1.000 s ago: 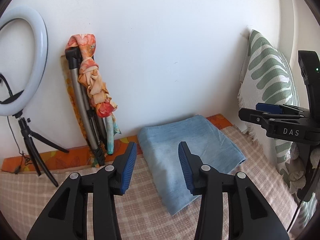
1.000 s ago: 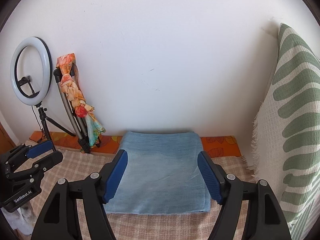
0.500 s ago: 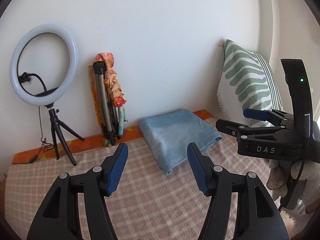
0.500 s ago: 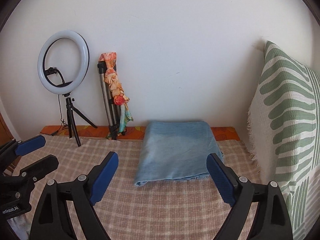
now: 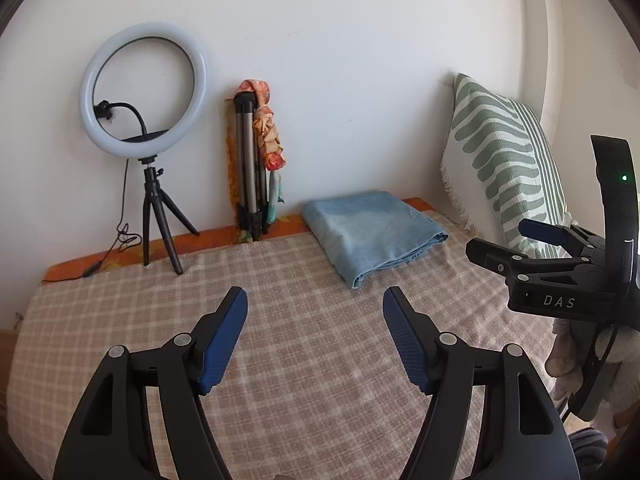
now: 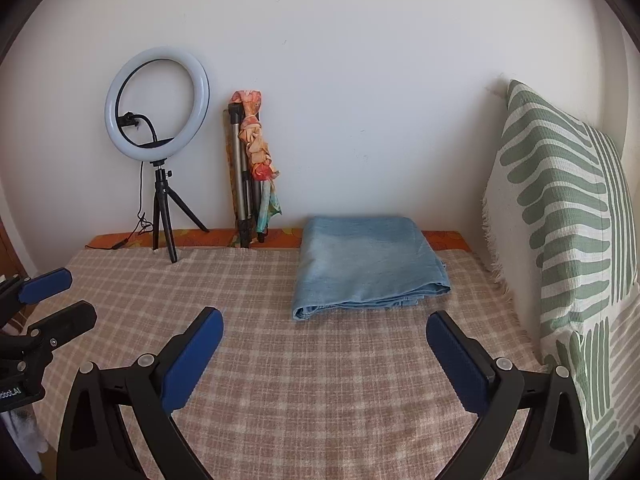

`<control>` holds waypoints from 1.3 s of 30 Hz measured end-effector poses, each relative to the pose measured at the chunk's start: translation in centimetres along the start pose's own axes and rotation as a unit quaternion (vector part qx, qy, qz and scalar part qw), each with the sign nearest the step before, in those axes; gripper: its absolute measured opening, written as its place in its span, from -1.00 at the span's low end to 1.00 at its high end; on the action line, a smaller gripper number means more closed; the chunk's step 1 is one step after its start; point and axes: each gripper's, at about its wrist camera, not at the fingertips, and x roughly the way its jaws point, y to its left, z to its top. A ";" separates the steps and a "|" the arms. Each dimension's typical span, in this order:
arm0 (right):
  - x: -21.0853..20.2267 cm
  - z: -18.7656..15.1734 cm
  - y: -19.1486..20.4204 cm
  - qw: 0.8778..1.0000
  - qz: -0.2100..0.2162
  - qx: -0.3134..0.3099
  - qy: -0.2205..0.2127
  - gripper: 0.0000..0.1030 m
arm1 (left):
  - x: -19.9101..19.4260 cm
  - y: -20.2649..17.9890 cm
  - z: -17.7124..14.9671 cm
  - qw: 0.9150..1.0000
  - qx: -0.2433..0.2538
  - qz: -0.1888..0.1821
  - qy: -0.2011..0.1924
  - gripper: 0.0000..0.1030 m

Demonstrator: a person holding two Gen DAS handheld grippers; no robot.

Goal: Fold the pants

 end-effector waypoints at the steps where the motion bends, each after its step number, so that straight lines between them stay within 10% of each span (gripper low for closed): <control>1: -0.2 -0.4 0.2 1.000 -0.001 0.002 -0.001 1.00 | -0.2 0.3 -0.5 1.000 -0.003 0.002 0.001 0.37; 39: -0.1 -5.3 4.8 0.999 -0.018 -0.006 -0.029 1.00 | 0.5 3.5 -6.2 0.999 -0.011 0.022 0.028 0.43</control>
